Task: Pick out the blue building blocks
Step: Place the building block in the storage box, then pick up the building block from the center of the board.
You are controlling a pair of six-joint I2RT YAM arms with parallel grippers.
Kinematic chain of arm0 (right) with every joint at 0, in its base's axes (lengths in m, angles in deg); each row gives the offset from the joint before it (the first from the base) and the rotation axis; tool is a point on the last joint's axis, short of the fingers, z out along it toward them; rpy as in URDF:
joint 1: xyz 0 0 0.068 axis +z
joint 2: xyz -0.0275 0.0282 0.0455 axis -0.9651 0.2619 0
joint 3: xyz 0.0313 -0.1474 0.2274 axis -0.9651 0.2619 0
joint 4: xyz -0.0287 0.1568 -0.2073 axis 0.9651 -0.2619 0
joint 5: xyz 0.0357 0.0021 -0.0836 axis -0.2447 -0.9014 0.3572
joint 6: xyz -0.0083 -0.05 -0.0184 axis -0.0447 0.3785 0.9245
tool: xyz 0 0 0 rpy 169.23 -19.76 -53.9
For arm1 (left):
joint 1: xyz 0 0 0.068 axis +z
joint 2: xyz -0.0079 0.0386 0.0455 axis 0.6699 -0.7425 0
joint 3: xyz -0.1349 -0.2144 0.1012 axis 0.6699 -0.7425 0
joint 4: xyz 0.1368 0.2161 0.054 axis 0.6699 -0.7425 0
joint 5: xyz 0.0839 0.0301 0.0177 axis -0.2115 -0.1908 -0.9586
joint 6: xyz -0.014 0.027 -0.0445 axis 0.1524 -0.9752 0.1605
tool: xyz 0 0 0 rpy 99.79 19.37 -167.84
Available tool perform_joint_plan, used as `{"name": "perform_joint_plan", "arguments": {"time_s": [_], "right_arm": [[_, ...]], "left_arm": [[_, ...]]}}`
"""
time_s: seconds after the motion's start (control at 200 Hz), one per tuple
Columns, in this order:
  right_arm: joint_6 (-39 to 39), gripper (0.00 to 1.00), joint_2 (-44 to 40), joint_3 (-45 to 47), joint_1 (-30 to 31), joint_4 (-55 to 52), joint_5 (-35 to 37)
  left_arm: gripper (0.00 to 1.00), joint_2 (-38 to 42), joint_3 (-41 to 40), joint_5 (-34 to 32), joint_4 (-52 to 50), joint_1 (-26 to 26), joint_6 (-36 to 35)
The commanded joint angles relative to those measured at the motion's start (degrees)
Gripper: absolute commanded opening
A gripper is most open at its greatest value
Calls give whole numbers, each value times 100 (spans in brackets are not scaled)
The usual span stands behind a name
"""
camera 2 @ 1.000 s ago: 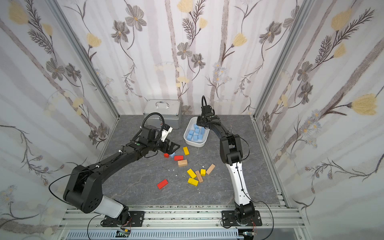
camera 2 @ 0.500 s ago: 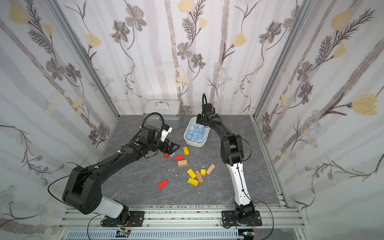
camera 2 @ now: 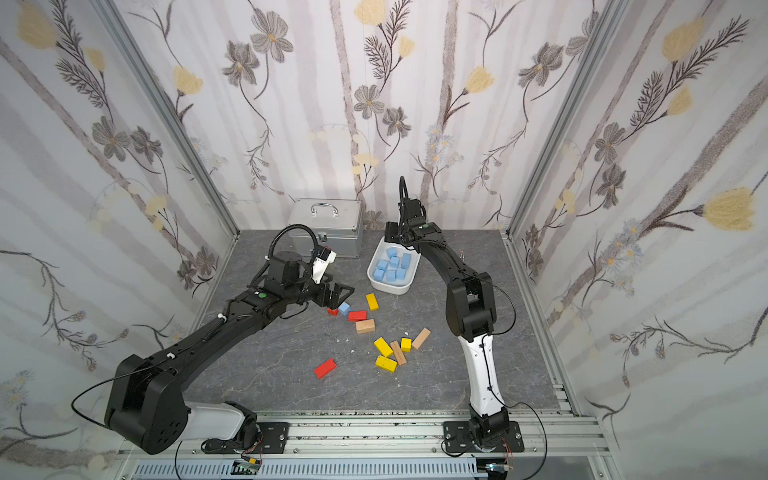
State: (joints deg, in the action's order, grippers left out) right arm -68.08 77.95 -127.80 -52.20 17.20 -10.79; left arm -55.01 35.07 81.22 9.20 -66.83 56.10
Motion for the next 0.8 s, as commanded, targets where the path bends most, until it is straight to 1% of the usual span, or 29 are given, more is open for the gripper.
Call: {"name": "perform_joint_plan", "arguments": {"time_s": [0.0, 0.125, 0.165, 0.19, 0.46, 0.595, 0.794], "right_arm": [[261, 70, -354, 273, 130, 159, 255], [484, 73, -794, 660, 328, 157, 381], [567, 74, -942, 786, 394, 155, 410], [620, 75, -1041, 855, 424, 159, 427], [1227, 82, -1942, 1722, 833, 135, 334], [1482, 83, -2226, 2049, 1096, 46, 309], [1597, 85, -2396, 2446, 1441, -33, 264]], "left_arm": [[100, 205, -63, 59, -103, 101, -97], [100, 506, -172, 68, -207, 238, -118], [100, 514, -187, 67, -309, 292, -163], [100, 683, -174, 68, -391, 317, -208], [100, 1267, -239, 50, -1252, 535, -531], [100, 1614, -487, 87, -1668, 544, -725], [100, 2136, -851, -174, -2113, 543, -837]]}}
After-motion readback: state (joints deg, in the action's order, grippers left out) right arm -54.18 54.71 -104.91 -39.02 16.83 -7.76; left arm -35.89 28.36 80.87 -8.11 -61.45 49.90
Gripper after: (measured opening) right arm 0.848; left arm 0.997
